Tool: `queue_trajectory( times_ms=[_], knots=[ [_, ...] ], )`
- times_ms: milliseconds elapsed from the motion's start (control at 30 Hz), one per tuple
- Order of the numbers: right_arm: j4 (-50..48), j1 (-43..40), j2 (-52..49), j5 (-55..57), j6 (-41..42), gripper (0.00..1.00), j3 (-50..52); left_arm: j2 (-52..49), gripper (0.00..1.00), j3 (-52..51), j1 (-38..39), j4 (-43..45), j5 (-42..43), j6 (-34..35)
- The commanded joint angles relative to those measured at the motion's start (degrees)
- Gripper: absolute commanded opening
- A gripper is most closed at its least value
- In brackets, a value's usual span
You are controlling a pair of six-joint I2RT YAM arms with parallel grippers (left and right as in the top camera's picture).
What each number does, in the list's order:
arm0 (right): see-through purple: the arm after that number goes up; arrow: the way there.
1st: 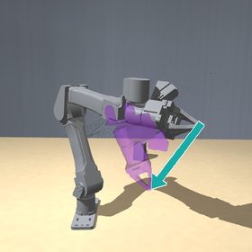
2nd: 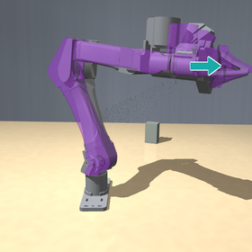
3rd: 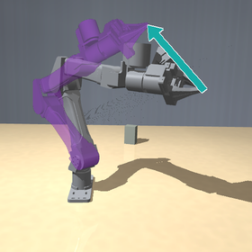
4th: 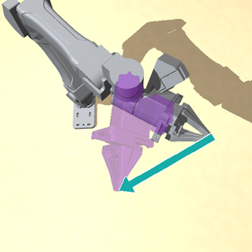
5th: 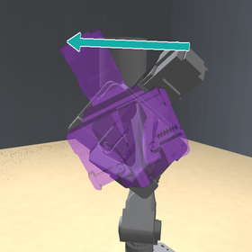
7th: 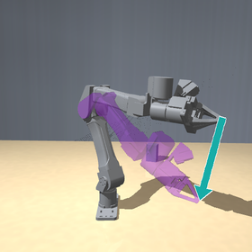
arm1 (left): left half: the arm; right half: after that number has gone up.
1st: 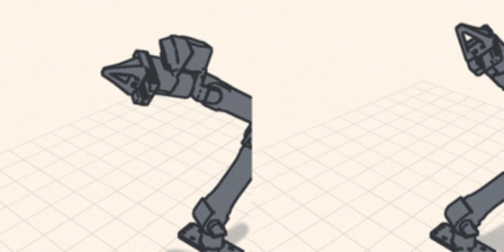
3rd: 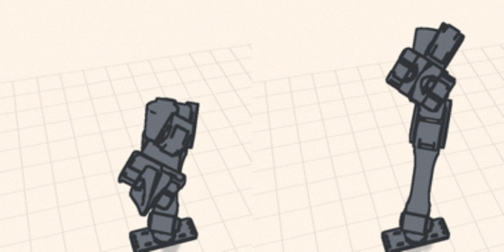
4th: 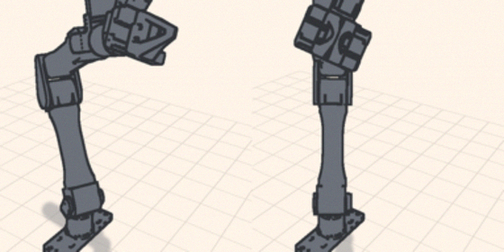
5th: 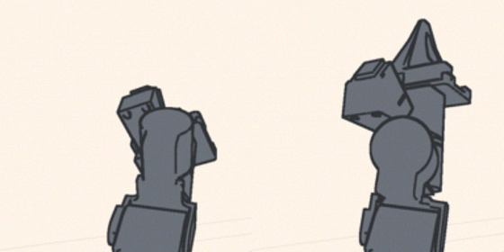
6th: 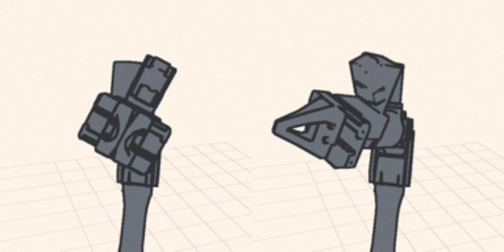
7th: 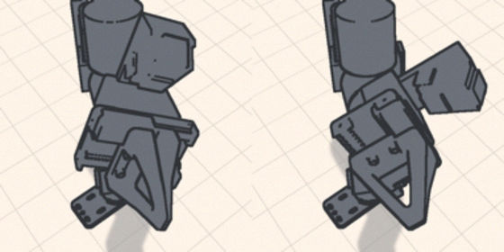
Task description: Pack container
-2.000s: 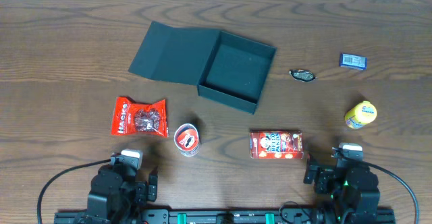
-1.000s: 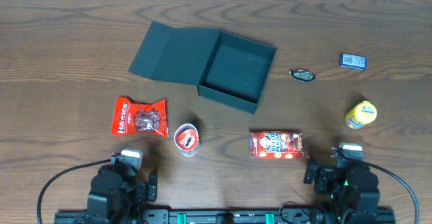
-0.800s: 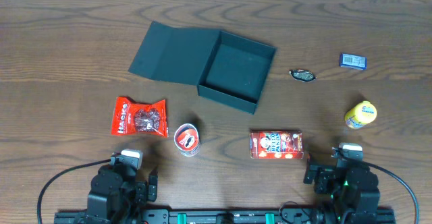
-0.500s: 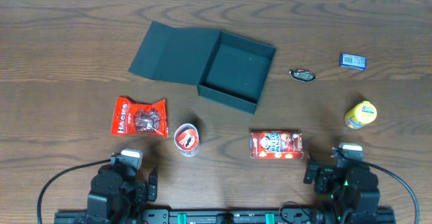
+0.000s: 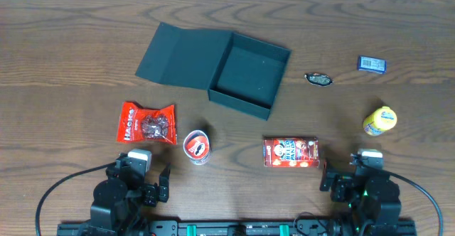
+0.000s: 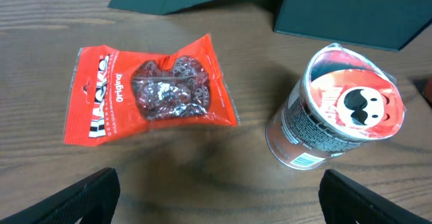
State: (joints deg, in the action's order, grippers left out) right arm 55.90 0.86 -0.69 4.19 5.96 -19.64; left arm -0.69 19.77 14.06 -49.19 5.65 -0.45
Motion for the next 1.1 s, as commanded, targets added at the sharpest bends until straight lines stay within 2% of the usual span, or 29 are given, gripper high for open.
queue_trajectory(
  times_ms=[0, 200, 333, 400, 500, 767, 900, 1067],
  knots=[
    [-2.6, 0.2, 0.3, -2.4, 4.4, 0.99, 0.1, 0.5, 0.95, -0.3, -0.2, 0.2, 0.4, -0.2],
    [-4.6, 0.2, 0.3, -5.7, 14.5, 0.99, 0.1, 0.5, 0.95, -0.3, -0.2, 0.7, -0.2, -0.4],
    [-7.3, 0.2, 0.3, -8.0, 16.5, 0.99, 0.1, 0.4, 0.95, 0.4, -0.2, 2.9, 0.4, 5.3],
    [-9.7, 0.2, 0.1, -13.6, 16.3, 0.99, -0.2, 0.0, 0.95, 2.8, -0.2, 2.9, 0.4, 5.9],
    [-9.9, 0.2, -2.9, -14.1, 16.3, 0.99, -3.5, -4.4, 0.95, 9.4, -0.2, 2.6, 0.3, 6.9],
    [-8.3, 0.2, -24.3, -10.2, 13.7, 0.99, -21.8, -28.1, 0.95, 29.7, -0.2, 1.8, 2.0, 7.0],
    [-2.1, 0.2, -38.1, -10.3, 11.4, 0.99, -33.3, -40.9, 0.95, 39.8, -0.2, 0.4, 7.7, 10.8],
    [8.4, 0.2, -53.5, -10.3, 7.3, 0.99, -47.0, -53.3, 0.95, 50.7, -0.2, -2.3, 15.8, 11.1]
  ],
)
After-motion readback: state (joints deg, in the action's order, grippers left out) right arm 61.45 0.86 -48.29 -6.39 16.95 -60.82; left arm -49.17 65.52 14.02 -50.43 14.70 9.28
